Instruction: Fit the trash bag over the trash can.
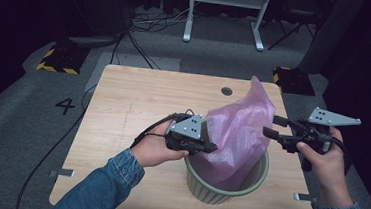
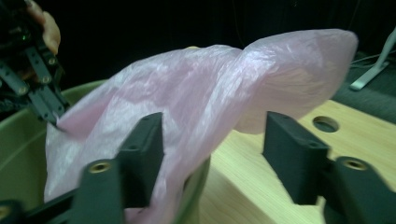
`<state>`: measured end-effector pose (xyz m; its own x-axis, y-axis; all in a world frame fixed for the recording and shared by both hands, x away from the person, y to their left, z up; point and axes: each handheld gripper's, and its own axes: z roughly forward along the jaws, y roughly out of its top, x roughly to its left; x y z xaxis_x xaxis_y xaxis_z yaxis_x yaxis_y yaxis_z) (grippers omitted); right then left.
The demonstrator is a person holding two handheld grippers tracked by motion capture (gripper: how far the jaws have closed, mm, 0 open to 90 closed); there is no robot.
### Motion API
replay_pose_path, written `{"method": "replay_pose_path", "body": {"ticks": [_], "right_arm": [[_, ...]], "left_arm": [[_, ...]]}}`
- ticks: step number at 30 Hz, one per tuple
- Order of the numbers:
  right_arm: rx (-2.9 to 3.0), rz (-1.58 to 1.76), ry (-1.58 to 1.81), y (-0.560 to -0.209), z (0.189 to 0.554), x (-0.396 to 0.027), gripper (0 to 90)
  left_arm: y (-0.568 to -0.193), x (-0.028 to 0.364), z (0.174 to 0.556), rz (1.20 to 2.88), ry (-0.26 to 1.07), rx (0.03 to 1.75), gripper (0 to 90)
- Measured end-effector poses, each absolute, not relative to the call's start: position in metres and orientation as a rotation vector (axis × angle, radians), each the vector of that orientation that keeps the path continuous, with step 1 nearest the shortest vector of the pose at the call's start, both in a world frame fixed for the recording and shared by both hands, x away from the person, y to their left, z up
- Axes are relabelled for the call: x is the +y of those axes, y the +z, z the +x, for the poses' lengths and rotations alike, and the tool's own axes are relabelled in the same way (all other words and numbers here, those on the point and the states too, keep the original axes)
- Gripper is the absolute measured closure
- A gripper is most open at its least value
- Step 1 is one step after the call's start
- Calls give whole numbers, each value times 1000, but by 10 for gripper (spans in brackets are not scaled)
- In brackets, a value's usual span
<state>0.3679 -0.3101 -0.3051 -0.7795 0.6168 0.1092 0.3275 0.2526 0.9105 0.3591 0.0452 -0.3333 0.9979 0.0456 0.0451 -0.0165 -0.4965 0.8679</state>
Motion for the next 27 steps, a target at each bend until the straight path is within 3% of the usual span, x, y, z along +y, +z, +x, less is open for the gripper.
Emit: {"method": "replay_pose_path", "body": {"ticks": [1,2,3,4,6,12,24,25,26,27], "right_arm": [[2314,866,1505,-307,371,-303,745],[2314,866,1505,-307,371,-303,745],[2335,847,1486,-308,370,-299,836],[2354,780,1457,-309,365,-292,889],[2361,713,1440,-309,357,-286,898],[2407,570,1401,-308,336,-265,900],[2476,389,1411,-313,310,-239,898],[2490,369,1414,-314,307,-235,897],[2490,369,1414,-314,307,-235,897],[2507,364,1409,-316,307,-232,896]], "left_arm": [[-333,48,358,2087,67,22,889],[-333,48,358,2087,67,22,867],[-332,51,357,2085,62,29,867],[-332,53,356,2078,56,42,695],[-328,56,353,2051,98,69,507],[-309,58,348,2004,184,115,369],[-322,35,355,2035,191,126,364],[-323,34,355,2042,187,121,437],[-324,33,355,2054,182,113,437],[-325,34,355,2084,173,103,618]]}}
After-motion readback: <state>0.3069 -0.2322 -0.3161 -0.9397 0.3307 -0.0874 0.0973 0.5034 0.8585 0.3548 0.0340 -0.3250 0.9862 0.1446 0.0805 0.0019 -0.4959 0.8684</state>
